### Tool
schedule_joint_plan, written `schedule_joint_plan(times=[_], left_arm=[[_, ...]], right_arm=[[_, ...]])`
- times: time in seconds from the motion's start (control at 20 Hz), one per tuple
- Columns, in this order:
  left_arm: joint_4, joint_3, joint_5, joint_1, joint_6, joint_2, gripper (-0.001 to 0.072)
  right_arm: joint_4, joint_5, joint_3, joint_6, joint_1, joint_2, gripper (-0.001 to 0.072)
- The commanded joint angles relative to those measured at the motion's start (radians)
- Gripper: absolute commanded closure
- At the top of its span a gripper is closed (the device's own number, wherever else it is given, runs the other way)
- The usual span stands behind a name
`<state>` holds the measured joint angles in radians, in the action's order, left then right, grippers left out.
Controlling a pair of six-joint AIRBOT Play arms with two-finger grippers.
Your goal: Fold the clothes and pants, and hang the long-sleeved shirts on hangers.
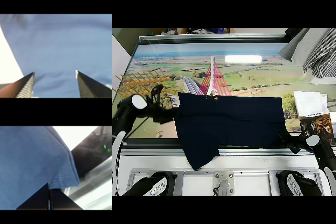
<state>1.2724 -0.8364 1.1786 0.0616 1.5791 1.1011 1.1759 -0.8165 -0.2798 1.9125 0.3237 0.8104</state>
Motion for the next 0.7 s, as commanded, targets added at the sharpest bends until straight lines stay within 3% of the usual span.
schedule_joint_plan(times=[0.0, 0.2, 0.4, 0.65], left_arm=[[0.061, 0.229, -0.003, 0.050, 0.099, -0.122, 0.0163], [0.051, 0.399, -0.039, 0.053, 0.140, -0.197, 0.0163], [-0.062, 0.473, -0.106, 0.047, 0.132, -0.196, 0.0163], [-0.069, 0.479, -0.167, -0.102, 0.159, -0.172, 0.0163]], right_arm=[[-0.011, 0.000, -0.003, -0.005, -0.002, -0.021, 0.0704], [-0.011, 0.000, -0.003, -0.005, -0.002, -0.021, 0.0703], [-0.011, 0.000, -0.003, -0.005, -0.002, -0.021, 0.0703], [-0.011, 0.000, -0.003, -0.004, -0.002, -0.021, 0.0703]])
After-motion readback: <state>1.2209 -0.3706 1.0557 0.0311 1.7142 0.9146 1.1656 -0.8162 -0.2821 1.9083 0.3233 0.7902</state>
